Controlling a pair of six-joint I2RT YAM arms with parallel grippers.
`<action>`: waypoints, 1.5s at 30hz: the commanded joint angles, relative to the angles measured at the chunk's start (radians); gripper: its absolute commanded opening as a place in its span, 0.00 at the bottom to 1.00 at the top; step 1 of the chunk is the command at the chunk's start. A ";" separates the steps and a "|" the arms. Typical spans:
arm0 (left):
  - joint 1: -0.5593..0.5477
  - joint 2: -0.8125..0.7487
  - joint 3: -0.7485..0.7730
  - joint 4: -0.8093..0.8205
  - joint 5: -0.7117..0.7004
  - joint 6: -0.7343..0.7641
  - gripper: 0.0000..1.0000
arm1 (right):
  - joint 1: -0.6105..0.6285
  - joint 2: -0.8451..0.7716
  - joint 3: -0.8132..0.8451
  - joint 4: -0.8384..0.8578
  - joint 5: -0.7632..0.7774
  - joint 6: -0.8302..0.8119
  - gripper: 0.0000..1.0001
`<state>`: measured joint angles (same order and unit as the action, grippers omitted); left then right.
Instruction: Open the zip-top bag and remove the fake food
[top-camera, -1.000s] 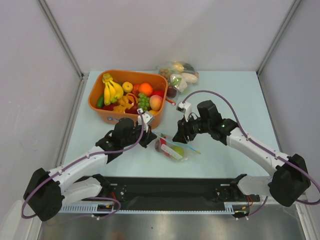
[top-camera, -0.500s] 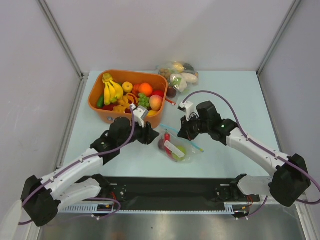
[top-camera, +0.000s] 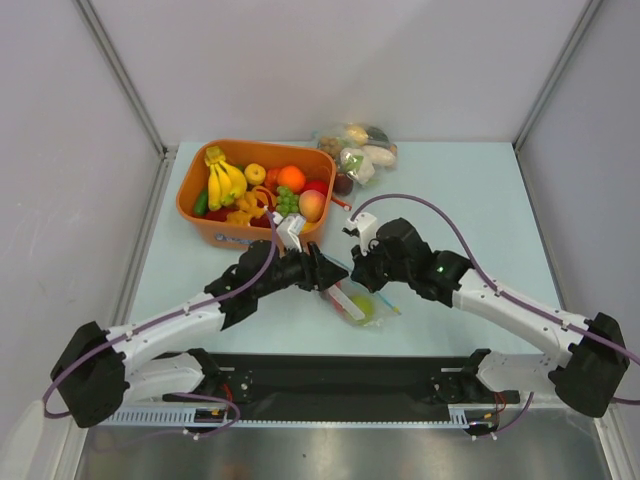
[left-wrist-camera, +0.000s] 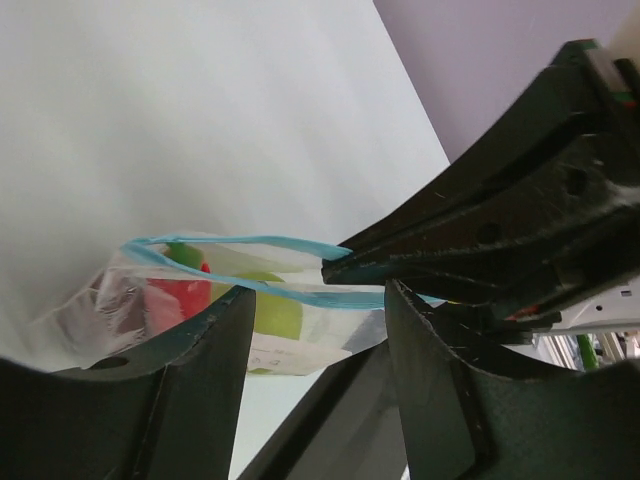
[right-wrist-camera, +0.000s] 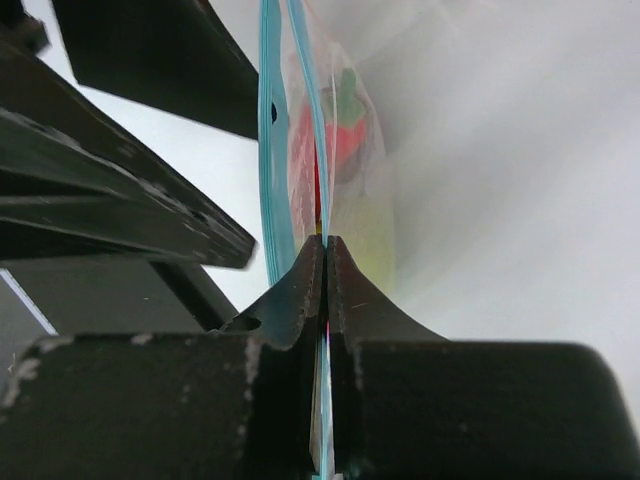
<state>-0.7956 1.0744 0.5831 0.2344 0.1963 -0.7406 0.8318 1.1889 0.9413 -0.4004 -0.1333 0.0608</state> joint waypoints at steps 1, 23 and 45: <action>-0.034 0.033 0.011 0.077 0.020 -0.072 0.59 | 0.032 -0.017 0.042 0.009 0.072 0.020 0.00; -0.060 0.028 -0.008 -0.015 -0.147 -0.051 0.34 | 0.098 -0.077 0.007 0.052 0.106 -0.013 0.00; -0.060 0.302 0.173 0.088 0.151 0.150 0.06 | -0.080 -0.180 0.034 -0.186 0.552 0.031 0.00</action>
<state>-0.8516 1.3727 0.7242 0.3298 0.3447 -0.6418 0.7387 1.0164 0.9451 -0.5564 0.3389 0.0631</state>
